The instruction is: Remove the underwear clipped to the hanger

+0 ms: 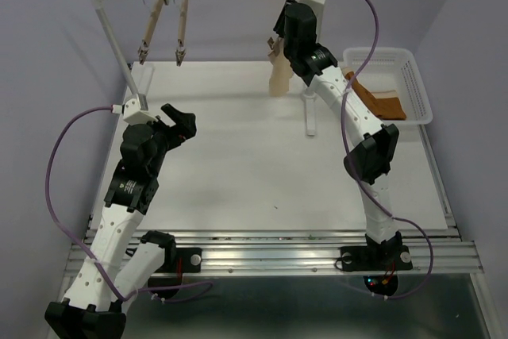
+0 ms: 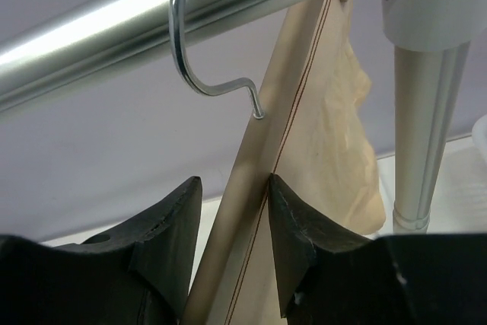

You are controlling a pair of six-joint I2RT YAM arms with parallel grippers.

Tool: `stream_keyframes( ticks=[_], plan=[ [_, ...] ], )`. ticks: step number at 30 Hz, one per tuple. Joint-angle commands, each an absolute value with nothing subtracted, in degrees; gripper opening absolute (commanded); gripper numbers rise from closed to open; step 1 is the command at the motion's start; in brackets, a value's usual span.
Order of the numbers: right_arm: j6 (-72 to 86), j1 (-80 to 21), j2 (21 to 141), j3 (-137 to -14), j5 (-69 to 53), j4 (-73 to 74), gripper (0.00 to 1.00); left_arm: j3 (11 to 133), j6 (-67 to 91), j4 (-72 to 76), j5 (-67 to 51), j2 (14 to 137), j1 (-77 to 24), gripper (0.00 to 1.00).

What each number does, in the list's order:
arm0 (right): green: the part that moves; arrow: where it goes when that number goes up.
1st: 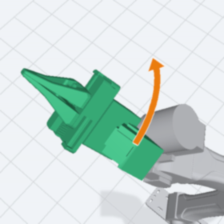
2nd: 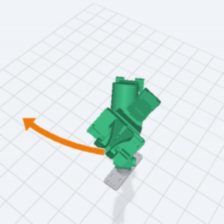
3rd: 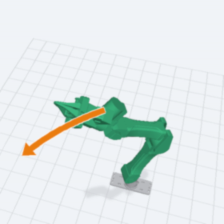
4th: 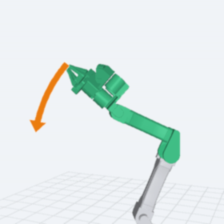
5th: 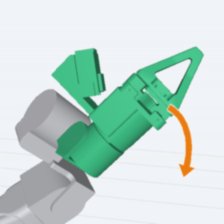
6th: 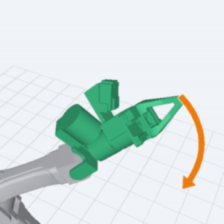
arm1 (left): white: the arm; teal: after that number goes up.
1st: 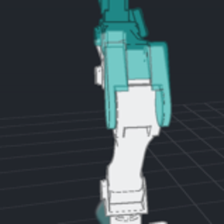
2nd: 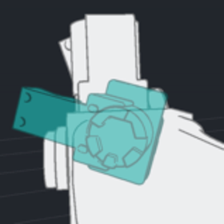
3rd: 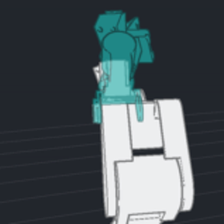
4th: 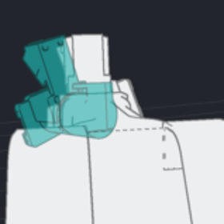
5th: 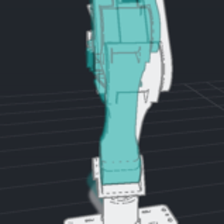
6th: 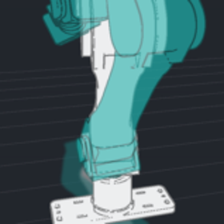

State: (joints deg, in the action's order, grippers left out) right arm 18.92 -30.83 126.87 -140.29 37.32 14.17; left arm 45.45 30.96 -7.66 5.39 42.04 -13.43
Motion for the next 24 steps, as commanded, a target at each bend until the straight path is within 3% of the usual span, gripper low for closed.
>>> stream_keyframes(
  ticks=[1, 4, 18, 21, 24],
  plan=[
    [16.7, -31.3, 121.8, -138.0, 37.2, 8.4, 0.33, 45.2, 31.0, -4.7, 6.6, 41.6, -13.6, 0.99],
    [15.2, -31.3, 121.1, -137.2, 36.4, 7.7, 0.26, 45.1, 31.1, -4.7, 6.9, 41.6, -13.6, 0.99],
    [5.1, -31.3, 118.0, -133.5, 25.1, 0.6, 0.12, 45.2, 31.2, -5.0, 8.3, 41.7, -13.6, 0.99],
    [3.4, -31.3, 117.2, -132.5, 24.7, -1.7, 0.01, 45.3, 31.0, -5.1, 8.4, 41.7, -13.6, 0.99],
    [2.3, -31.3, 115.9, -130.9, 24.4, -3.2, 0.01, 45.3, 30.9, -5.1, 8.6, 41.7, -13.6, 0.99]
  ],
)
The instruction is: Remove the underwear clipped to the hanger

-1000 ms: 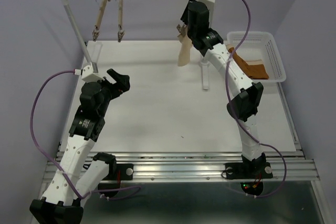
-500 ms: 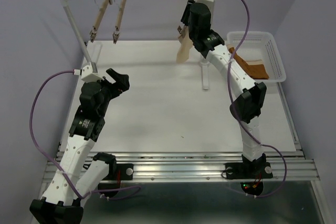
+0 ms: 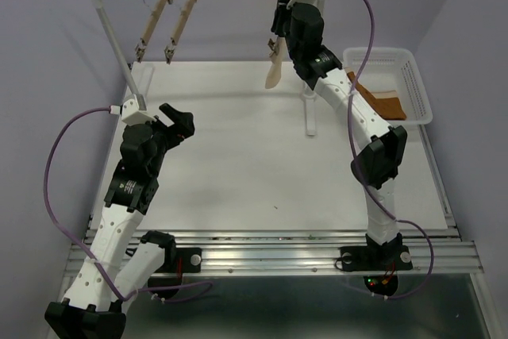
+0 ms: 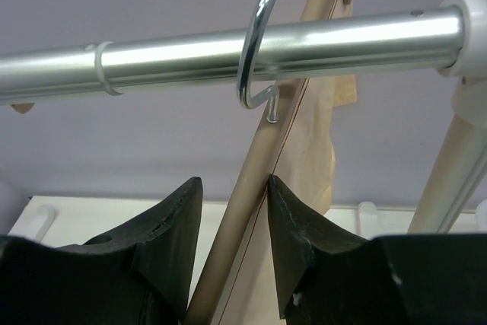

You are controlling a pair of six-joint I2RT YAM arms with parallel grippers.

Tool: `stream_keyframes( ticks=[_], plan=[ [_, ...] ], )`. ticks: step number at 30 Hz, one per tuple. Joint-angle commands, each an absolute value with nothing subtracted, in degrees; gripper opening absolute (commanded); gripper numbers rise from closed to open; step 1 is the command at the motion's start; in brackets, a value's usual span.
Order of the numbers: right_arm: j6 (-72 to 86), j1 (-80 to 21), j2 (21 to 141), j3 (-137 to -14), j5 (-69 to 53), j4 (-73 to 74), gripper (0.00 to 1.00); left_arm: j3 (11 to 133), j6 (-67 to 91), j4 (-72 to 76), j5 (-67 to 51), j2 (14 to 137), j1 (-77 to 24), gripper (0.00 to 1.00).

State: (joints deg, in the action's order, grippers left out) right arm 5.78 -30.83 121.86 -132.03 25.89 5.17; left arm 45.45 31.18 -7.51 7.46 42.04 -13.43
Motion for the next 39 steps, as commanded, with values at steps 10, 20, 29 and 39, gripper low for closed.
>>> stream_keyframes(
  ticks=[10, 20, 29, 39],
  plan=[
    [1.1, -31.3, 111.0, -124.6, 20.7, -4.5, 0.01, 45.6, 30.8, -5.2, 9.0, 42.2, -13.6, 0.99],
    [-1.6, -31.3, 105.9, -116.9, 13.5, -4.6, 0.01, 45.6, 30.8, -5.3, 9.0, 42.1, -13.6, 0.99],
    [-5.7, -31.3, 100.7, -107.8, 7.4, -11.1, 0.01, 45.7, 30.8, -5.6, 8.8, 42.3, -13.6, 0.99],
    [-11.1, -31.3, 97.0, -103.2, 4.8, -13.8, 0.01, 45.9, 30.6, -5.5, 8.4, 42.8, -13.6, 0.99]
  ],
)
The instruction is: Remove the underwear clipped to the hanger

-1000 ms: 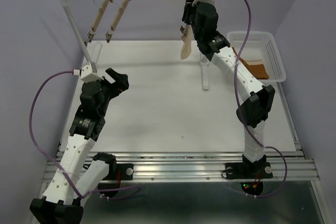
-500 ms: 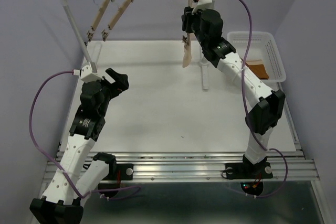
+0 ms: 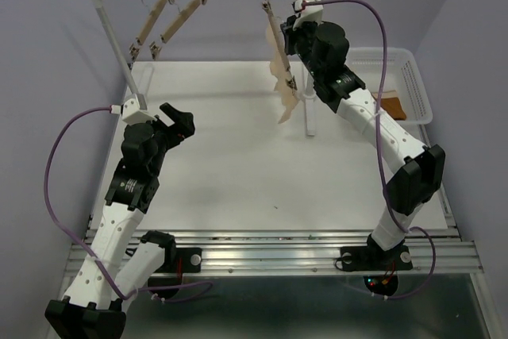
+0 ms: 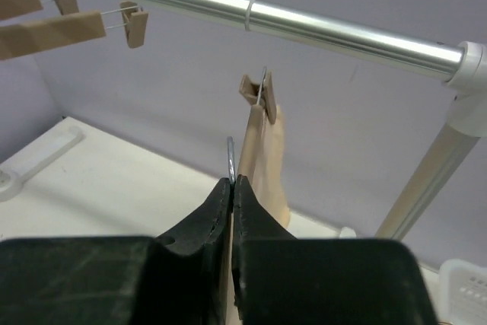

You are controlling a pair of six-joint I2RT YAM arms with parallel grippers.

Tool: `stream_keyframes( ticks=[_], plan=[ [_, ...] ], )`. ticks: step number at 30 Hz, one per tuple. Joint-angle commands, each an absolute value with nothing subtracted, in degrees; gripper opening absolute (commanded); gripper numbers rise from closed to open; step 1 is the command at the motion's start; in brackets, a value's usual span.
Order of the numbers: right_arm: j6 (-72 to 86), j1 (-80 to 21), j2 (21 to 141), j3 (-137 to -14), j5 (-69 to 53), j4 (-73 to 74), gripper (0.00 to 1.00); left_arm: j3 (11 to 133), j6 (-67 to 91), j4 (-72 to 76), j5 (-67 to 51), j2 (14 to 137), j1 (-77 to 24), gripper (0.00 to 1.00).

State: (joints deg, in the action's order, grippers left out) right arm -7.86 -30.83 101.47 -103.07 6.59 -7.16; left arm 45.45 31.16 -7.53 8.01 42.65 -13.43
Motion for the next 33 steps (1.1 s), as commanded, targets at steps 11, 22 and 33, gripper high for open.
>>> stream_keyframes(
  ticks=[11, 22, 33],
  plan=[
    [-10.0, -31.3, 96.1, -102.9, 4.1, -5.6, 0.01, 46.1, 30.6, -5.9, 8.4, 42.6, -13.6, 0.99],
    [-10.6, -31.3, 89.0, -92.9, -5.4, -5.4, 0.01, 45.7, 31.2, -4.1, 3.5, 42.2, -13.6, 0.99],
    [-17.0, -31.3, 80.8, -86.0, -23.4, -1.1, 0.01, 49.4, 38.0, 4.6, -12.2, 48.5, -13.6, 0.99]
  ],
)
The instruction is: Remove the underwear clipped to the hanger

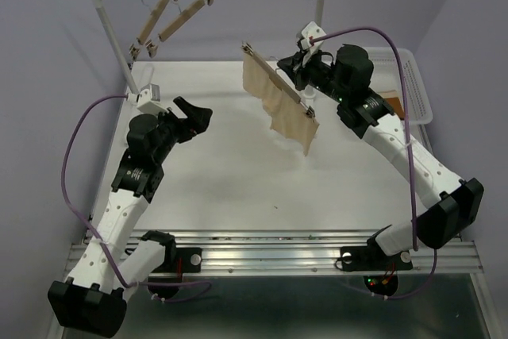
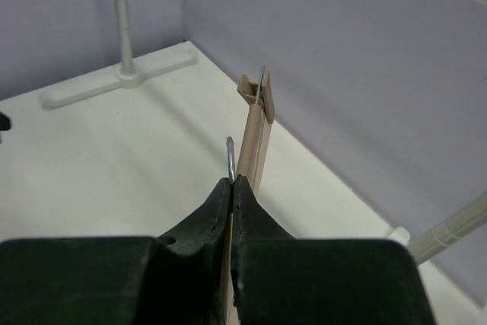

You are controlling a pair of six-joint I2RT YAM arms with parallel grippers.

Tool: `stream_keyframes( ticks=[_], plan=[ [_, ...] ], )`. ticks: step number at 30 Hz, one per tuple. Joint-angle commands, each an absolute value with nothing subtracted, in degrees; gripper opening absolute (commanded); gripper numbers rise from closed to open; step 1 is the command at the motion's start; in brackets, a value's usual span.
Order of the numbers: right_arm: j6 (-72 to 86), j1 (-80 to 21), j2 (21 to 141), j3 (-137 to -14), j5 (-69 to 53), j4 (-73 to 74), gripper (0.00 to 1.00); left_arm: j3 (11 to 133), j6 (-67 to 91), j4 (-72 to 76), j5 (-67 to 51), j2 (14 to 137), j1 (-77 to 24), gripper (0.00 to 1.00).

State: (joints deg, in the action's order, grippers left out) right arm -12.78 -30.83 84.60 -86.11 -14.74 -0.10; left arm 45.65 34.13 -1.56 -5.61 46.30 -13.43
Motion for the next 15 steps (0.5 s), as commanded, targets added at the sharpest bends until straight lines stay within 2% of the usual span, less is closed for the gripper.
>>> stream_keyframes(
  ticks=[1, 6, 15],
  plan=[
    [-17.6, -31.3, 80.2, -85.4, -25.5, -1.1, 0.01, 49.8, 38.8, 5.6, -13.9, 49.7, -13.6, 0.99],
    [-21.2, -31.3, 79.0, -82.8, -27.4, -1.0, 0.01, 53.5, 44.0, 7.1, -18.2, 54.5, -13.7, 0.99],
    [-28.4, -31.8, 74.7, -77.4, -26.3, -3.4, 0.01, 57.5, 54.3, 8.3, -17.9, 58.7, -14.1, 0.99]
  ],
)
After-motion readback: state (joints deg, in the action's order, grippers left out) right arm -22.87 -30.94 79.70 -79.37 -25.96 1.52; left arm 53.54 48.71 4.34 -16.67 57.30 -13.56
